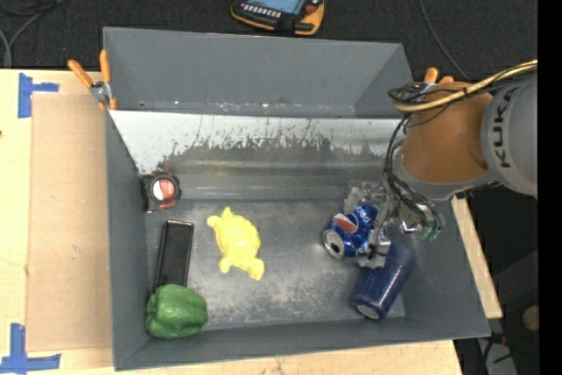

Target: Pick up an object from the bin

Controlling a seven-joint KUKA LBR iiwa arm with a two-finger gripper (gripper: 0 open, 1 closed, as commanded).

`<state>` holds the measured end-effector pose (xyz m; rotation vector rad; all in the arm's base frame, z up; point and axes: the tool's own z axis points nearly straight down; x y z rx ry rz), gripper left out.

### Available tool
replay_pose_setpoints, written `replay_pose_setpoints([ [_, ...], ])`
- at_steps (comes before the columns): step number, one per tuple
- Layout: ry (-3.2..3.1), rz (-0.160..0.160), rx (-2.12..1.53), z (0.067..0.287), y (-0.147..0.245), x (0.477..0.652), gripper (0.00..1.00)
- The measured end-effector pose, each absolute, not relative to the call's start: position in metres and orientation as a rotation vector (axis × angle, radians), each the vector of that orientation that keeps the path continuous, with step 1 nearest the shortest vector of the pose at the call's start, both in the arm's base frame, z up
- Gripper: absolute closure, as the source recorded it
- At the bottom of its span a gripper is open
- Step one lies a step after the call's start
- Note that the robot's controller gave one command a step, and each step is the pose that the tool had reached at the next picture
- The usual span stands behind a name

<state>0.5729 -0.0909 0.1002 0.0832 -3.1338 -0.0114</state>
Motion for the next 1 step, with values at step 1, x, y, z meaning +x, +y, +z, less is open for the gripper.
replay_pose_setpoints([
  [1,-3.141,-0.010,0.328,0.0689,-0.1037,0.6050,0.00],
])
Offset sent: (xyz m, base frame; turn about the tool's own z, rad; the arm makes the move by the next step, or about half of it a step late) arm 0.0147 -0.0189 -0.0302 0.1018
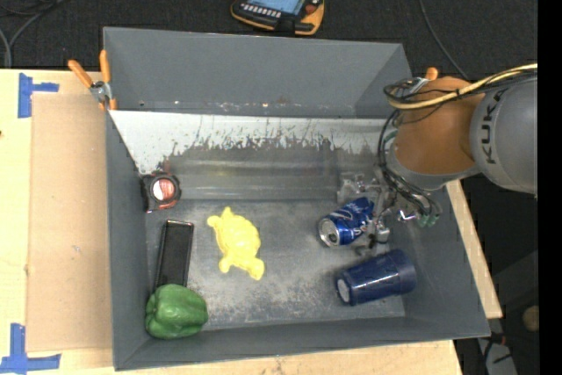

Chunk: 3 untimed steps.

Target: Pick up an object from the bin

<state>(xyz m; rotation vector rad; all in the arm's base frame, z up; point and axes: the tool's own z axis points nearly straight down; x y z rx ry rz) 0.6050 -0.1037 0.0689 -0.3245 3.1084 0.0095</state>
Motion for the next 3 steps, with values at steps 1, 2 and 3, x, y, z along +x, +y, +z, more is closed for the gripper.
replay_pose_setpoints([
  [1,3.144,0.014,0.078,0.071,-0.109,0.589,1.00],
  [2,3.144,0.014,0.079,0.071,-0.109,0.589,1.00],
  [3,3.154,0.016,0.079,0.083,-0.108,0.586,1.00],
])
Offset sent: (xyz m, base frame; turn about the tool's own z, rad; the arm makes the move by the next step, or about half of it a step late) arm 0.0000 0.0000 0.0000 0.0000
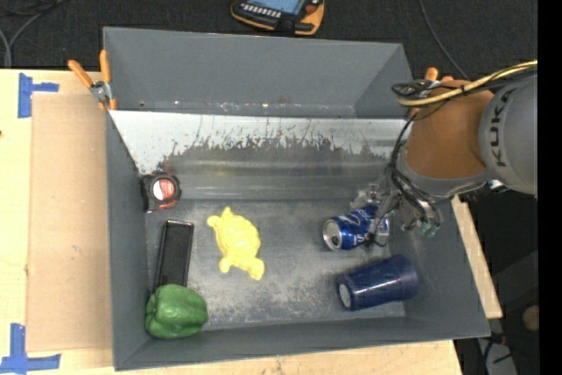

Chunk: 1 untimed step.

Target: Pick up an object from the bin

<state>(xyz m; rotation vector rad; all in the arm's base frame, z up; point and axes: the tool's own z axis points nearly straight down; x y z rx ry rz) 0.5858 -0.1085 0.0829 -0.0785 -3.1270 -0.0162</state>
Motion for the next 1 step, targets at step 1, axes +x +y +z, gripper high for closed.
replay_pose_setpoints([
  [1,-3.135,-0.015,-0.079,0.1073,-0.1087,0.5881,1.00],
])
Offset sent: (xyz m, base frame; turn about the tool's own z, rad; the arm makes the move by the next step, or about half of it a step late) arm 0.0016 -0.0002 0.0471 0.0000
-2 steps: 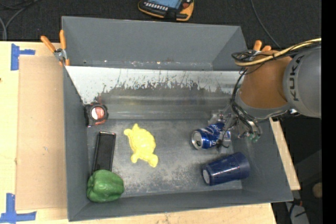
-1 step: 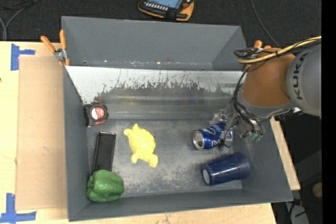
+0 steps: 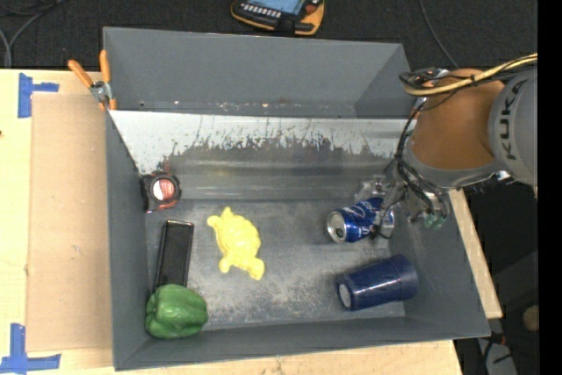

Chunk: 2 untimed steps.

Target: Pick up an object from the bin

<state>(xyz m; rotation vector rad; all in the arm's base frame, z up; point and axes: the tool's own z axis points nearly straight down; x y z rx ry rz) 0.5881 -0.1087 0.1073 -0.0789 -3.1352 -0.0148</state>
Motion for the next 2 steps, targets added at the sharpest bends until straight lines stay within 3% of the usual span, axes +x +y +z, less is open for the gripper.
replay_pose_setpoints([
  [2,-3.133,-0.016,-0.080,0.129,-0.108,0.588,1.00],
])
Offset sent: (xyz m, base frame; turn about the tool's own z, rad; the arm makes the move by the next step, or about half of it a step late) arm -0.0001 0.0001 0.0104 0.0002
